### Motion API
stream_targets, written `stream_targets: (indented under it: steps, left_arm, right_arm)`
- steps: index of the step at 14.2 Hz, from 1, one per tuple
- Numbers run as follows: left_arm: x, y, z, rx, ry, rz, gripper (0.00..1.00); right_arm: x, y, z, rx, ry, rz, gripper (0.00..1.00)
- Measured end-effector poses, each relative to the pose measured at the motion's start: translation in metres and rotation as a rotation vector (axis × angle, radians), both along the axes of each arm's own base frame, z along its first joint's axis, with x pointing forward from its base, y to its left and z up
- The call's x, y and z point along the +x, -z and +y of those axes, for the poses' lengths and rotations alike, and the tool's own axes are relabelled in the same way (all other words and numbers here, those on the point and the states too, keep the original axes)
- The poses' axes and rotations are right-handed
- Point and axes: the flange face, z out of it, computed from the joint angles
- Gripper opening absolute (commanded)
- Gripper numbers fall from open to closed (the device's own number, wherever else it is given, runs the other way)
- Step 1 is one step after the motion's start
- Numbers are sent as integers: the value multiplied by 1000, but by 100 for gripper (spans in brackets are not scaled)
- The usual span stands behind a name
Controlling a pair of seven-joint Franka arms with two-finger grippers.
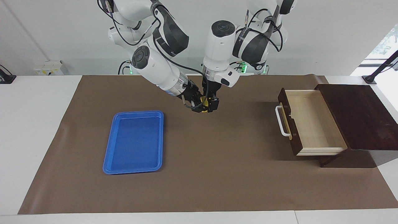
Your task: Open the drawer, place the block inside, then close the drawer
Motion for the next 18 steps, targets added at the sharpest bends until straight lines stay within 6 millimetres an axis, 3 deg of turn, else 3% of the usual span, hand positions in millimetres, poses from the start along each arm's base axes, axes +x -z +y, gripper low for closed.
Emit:
stream_targets:
  steps: [3,4,9,13,14,18]
  left_arm:
    - [1,2,4,11,-6,10,83]
    - [1,2,4,12,-6,12,77]
    - [4,1,6,11,-8,7,2]
    - [4,1,6,10,-8,6,0]
    - [4,1,6,10,-8,6,0]
    - [4,1,7,13,-11,9,0]
  right_arm:
    - [0,0,0,0,1,0,0]
    - [0,0,-1,0,1,-1,0]
    - [1,-1,-2,-1,-8,-5,0]
    - [1,-1,-2,-1,-8,-5,0]
    - [1,-1,-2,-1,-8,-5,99]
    - [5,-3,-8,-2,10,-10,100]
